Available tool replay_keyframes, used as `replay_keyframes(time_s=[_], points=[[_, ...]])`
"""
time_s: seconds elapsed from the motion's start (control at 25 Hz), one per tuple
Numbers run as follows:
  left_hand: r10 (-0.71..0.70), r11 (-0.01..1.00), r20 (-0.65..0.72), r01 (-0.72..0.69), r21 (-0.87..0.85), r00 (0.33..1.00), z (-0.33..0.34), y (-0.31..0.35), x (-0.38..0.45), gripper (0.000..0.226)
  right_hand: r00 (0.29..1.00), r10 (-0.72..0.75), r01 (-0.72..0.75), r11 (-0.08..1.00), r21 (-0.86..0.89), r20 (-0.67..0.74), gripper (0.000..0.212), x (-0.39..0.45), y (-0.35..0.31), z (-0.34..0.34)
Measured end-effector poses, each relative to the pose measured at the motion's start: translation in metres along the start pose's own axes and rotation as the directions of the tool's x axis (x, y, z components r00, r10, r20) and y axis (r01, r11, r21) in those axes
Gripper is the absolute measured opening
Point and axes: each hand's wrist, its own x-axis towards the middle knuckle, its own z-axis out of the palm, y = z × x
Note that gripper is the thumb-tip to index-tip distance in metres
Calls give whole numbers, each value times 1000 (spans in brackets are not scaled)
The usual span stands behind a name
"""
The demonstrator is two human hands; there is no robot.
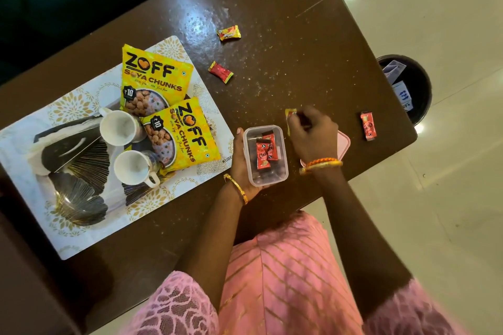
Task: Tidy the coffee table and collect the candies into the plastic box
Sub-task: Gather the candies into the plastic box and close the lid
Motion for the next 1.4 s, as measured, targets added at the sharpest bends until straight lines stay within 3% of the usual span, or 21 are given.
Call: replay_keyframes(time_s=[0.24,0.36,0.56,0.68,0.88,1.0,1.12,1.28,1.4], points=[[-29,998,29,27,52,999,-7,-9,-10,67,987,116,-119,993,19,114,18,-59,8,16],[-75,996,31,73,56,997,-6,-11,-13,69,975,168,-184,977,109,143,18,-60,13,25],[-71,997,62,70,18,996,0,-13,-8,67,941,244,-172,941,290,-234,10,-45,28,8],[-104,994,57,106,-32,993,-1,-11,-5,64,897,286,-188,937,295,-337,9,-17,43,-18],[-155,988,73,155,0,985,4,-6,0,68,702,458,-436,882,180,-546,18,35,81,-61],[-172,985,84,171,14,982,5,-5,2,68,694,534,-581,811,63,-483,28,53,96,-66],[-176,984,74,175,26,982,2,-4,3,70,722,528,-590,807,0,-447,30,55,99,-62],[-133,991,59,130,43,989,-2,-5,4,69,739,539,-543,832,117,-404,27,45,92,-58],[-118,993,62,116,35,991,-6,-3,4,71,791,534,-488,845,216,-300,31,27,70,-48]])
